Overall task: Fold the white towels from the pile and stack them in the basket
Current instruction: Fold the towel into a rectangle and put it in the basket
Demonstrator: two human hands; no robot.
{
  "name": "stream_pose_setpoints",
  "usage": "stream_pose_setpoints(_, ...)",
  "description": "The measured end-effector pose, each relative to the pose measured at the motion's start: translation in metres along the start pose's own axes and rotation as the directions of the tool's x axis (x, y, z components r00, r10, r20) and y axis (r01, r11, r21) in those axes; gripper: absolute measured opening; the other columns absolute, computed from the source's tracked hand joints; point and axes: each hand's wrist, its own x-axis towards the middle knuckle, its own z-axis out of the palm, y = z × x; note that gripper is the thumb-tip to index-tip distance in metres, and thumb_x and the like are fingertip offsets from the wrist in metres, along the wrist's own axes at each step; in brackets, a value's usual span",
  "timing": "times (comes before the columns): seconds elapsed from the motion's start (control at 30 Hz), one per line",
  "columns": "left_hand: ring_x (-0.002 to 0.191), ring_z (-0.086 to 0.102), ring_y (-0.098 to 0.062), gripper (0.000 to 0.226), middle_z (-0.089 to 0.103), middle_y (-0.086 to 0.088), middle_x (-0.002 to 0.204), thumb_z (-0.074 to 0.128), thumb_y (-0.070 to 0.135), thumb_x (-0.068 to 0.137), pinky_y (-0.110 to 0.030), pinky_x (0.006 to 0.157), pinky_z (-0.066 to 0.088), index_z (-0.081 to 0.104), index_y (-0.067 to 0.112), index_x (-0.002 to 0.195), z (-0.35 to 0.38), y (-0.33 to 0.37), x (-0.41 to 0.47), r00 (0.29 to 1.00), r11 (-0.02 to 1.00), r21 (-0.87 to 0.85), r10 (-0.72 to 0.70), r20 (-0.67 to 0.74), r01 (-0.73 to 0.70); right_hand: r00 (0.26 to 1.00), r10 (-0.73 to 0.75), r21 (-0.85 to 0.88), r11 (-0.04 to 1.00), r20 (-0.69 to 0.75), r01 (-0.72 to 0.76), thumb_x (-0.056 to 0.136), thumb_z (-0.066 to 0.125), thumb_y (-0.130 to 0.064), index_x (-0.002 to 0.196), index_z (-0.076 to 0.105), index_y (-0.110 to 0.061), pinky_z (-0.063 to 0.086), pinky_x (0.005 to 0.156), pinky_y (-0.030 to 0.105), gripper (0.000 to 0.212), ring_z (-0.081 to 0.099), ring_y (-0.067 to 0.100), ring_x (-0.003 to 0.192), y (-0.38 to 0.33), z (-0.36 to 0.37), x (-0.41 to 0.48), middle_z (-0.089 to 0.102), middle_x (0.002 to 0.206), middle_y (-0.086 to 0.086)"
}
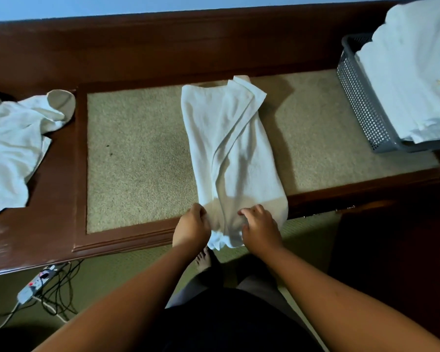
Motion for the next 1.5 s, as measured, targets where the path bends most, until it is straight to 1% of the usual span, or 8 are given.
stream_pose_setpoints(0.23, 0.096, 0.064, -0.028, 0.037, 0.059, -0.007, 0.118, 0.059, 0.029, 0.096, -0.041, 0.081, 0.053, 0.050, 0.013, 0.128, -0.010, 0.012, 0.033, 0.992, 0.989, -0.074, 0.127, 0.004, -0.126, 0.989, 0.005, -0.174, 0.985, 0.146, 0.020, 0.094, 0.051, -0.026, 0.149, 0.038, -0.035, 0.022, 0.117, 0.040, 0.057, 0.018, 0.021, 0.147, -0.007, -0.023, 0.029, 0.020, 0.162, -0.003)
stream_pose_setpoints(0.5, 0.129, 0.044, -0.031, 0.095, 0.039, -0.007, 0.140, 0.073, 0.056, 0.079, -0.048, 0.099, 0.047, 0.019, 0.020, 0.149, -0.010, 0.054, 0.071, 0.998, 0.968, 0.251, -0.013, 0.055, -0.001, 0.971, 0.047, -0.309, 0.951, 0.234, 0.028, 0.099, 0.045, -0.028, 0.158, 0.012, -0.035, 0.007, 0.122, 0.046, 0.069, -0.001, 0.023, 0.154, 0.015, -0.038, 0.060, -0.009, 0.168, -0.001)
stream_pose_setpoints(0.7, 0.125, 0.045, -0.032, 0.082, 0.037, -0.008, 0.139, 0.063, 0.026, 0.087, -0.046, 0.097, 0.045, 0.015, 0.019, 0.153, -0.009, 0.097, 0.136, 0.996, 0.932, 0.356, 0.081, -0.042, -0.061, 0.963, 0.014, -0.331, 0.940, 0.269, 0.079, 0.100, 0.043, -0.030, 0.159, 0.006, -0.036, 0.002, 0.122, 0.050, 0.071, -0.006, 0.022, 0.154, 0.030, -0.060, 0.095, -0.015, 0.167, -0.002)
stream_pose_setpoints(0.87, 0.112, 0.051, -0.034, 0.043, 0.046, -0.011, 0.128, 0.047, 0.010, 0.091, -0.045, 0.083, 0.047, 0.038, 0.014, 0.134, -0.014, 0.122, 0.208, 0.985, 0.944, 0.318, 0.133, -0.111, -0.092, 0.958, -0.043, -0.336, 0.931, 0.282, 0.141, 0.098, 0.046, -0.033, 0.159, 0.011, -0.033, 0.006, 0.122, 0.051, 0.070, -0.003, 0.020, 0.155, 0.038, -0.070, 0.124, -0.012, 0.167, -0.001)
stream_pose_setpoints(1.03, 0.092, 0.060, -0.033, 0.014, 0.063, -0.009, 0.095, 0.049, 0.015, 0.088, -0.035, 0.071, 0.045, 0.055, 0.011, 0.101, -0.051, 0.125, 0.269, 0.982, 0.988, -0.119, -0.118, -0.150, 0.101, 0.955, -0.078, -0.366, 0.912, 0.287, 0.184, 0.099, 0.043, -0.036, 0.159, 0.007, -0.035, 0.009, 0.122, 0.049, 0.070, -0.009, 0.015, 0.154, 0.036, -0.087, 0.164, -0.015, 0.167, -0.002)
stream_pose_setpoints(1.2, 0.091, 0.066, -0.035, 0.019, 0.069, -0.012, 0.091, 0.069, 0.026, 0.082, -0.037, 0.078, 0.055, 0.063, 0.011, 0.091, -0.075, 0.087, 0.289, 0.882, 0.829, -0.461, -0.435, -0.180, 0.315, 0.957, -0.102, -0.352, 0.915, 0.273, 0.198, 0.099, 0.043, -0.027, 0.159, -0.002, -0.036, 0.008, 0.122, 0.047, 0.075, -0.007, 0.018, 0.154, 0.005, -0.100, 0.235, -0.018, 0.166, -0.001)
stream_pose_setpoints(1.43, 0.086, 0.066, -0.025, 0.033, 0.068, 0.002, 0.095, 0.065, 0.033, 0.087, -0.035, 0.077, 0.057, 0.056, 0.020, 0.117, -0.082, 0.107, 0.333, 0.972, 0.951, -0.272, -0.190, -0.138, 0.147, 0.953, -0.153, -0.311, 0.921, 0.260, 0.233, 0.097, 0.047, -0.025, 0.158, 0.010, -0.036, 0.007, 0.123, 0.049, 0.072, -0.005, 0.022, 0.155, -0.035, -0.109, 0.310, -0.013, 0.167, 0.000)
stream_pose_setpoints(1.5, 0.091, 0.067, -0.031, 0.023, 0.070, -0.007, 0.096, 0.054, 0.030, 0.096, -0.035, 0.077, 0.054, 0.064, 0.013, 0.108, -0.092, 0.104, 0.352, 0.947, 0.931, -0.313, -0.258, -0.191, 0.190, 0.945, -0.142, -0.324, 0.915, 0.294, 0.239, 0.097, 0.048, -0.023, 0.159, 0.002, -0.038, 0.006, 0.123, 0.050, 0.078, -0.008, 0.022, 0.154, -0.039, -0.111, 0.321, -0.016, 0.167, 0.000)
